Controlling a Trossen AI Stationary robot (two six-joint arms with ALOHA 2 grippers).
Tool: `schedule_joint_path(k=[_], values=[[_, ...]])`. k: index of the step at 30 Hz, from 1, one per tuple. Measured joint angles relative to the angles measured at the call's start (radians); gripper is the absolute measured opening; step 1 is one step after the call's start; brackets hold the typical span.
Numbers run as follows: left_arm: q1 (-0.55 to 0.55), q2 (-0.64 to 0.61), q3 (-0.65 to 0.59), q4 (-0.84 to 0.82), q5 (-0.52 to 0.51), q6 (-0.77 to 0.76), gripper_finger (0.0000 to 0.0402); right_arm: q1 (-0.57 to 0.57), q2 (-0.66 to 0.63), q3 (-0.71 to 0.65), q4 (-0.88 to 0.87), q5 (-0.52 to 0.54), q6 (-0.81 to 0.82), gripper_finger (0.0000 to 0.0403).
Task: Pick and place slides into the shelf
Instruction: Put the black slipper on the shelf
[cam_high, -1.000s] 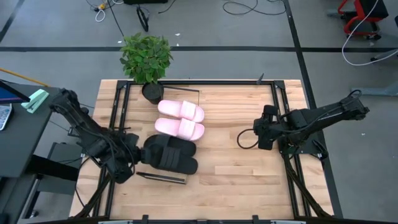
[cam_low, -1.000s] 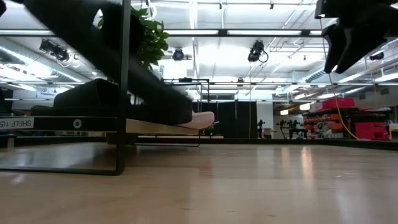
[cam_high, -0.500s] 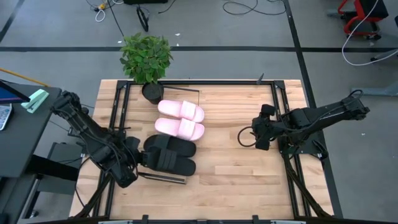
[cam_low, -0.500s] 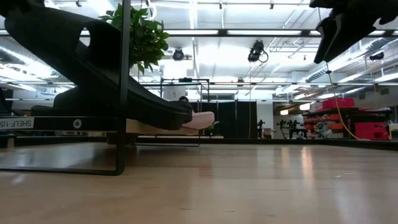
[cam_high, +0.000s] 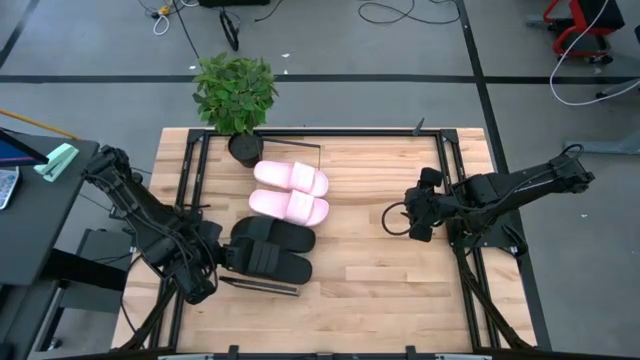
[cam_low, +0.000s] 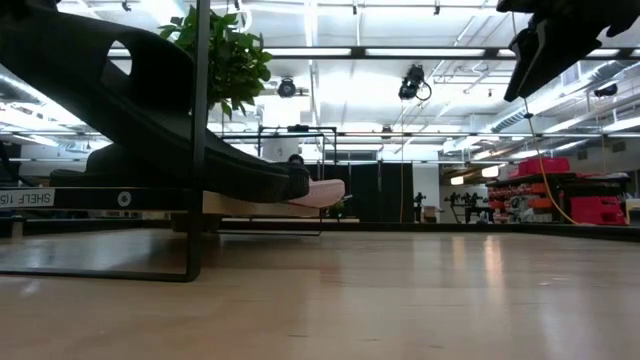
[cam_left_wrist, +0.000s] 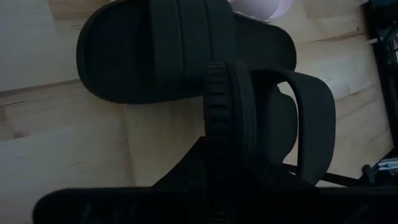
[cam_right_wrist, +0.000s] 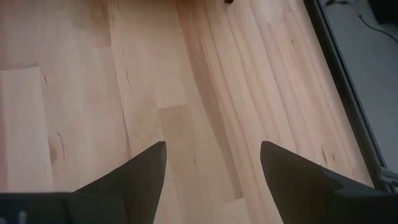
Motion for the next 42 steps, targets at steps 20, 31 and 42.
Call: schedule_joint_path(k=[20,31,42], values=[[0.0,0.1,-0.002,-0.012,0.058,-0.029,0.0048,0.0,0.0,0.0,0.026,0.0,0.001,0.0267],[0.0,0.164,-0.002,-0.035,0.099,-0.032,0.0048,0.0,0.0,0.0,0.053,-0.005,0.001,0.0267],[-0.021,0.164,-0.002,-0.033,0.108,-0.051,0.0055,0.0,0.001,0.0,0.06,-0.015,0.002,0.0267]])
